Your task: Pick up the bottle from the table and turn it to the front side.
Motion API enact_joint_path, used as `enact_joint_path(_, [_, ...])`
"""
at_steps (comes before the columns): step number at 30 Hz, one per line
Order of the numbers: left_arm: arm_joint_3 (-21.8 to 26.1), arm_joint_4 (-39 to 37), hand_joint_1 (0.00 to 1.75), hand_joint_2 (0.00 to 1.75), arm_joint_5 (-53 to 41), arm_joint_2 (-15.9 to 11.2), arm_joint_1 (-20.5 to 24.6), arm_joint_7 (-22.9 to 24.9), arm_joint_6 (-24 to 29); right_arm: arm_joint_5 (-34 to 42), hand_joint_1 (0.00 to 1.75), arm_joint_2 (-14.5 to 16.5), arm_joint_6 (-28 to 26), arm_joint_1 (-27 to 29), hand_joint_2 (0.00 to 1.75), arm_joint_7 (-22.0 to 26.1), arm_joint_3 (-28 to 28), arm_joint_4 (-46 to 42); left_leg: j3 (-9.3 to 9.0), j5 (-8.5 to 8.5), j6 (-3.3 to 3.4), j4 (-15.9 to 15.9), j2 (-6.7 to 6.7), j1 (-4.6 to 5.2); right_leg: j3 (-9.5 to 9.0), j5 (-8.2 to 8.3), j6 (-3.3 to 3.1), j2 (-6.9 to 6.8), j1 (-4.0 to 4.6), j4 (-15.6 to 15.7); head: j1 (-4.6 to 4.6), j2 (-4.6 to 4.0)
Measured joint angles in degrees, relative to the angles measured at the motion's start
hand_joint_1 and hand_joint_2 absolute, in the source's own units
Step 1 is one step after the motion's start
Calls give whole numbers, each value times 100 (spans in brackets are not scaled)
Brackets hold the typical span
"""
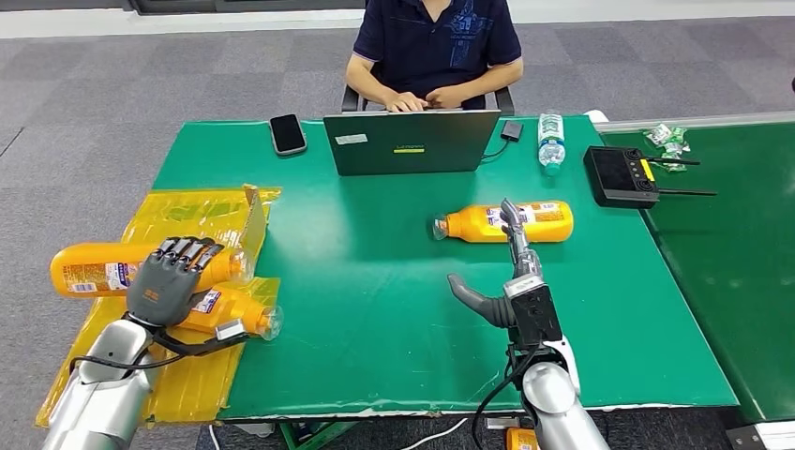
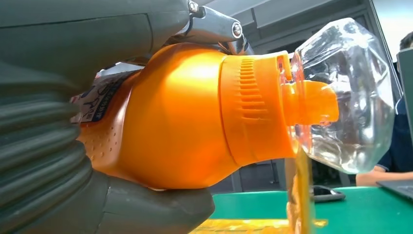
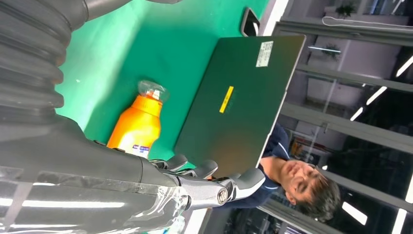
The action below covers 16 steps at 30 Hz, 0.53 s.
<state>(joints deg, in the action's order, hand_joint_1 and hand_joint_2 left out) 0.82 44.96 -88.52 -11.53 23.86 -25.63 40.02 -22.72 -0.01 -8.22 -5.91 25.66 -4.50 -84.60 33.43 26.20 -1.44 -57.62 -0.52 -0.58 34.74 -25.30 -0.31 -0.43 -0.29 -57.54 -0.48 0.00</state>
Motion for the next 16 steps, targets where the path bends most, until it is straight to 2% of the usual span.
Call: enact_joint_path(16, [-1,-26,0,175,-77,-206,145,171,4,109,0,-119,152,300,175,158,136,-296,-2,0,0,0,-3,0,0,0,0,1,0,0,0,0])
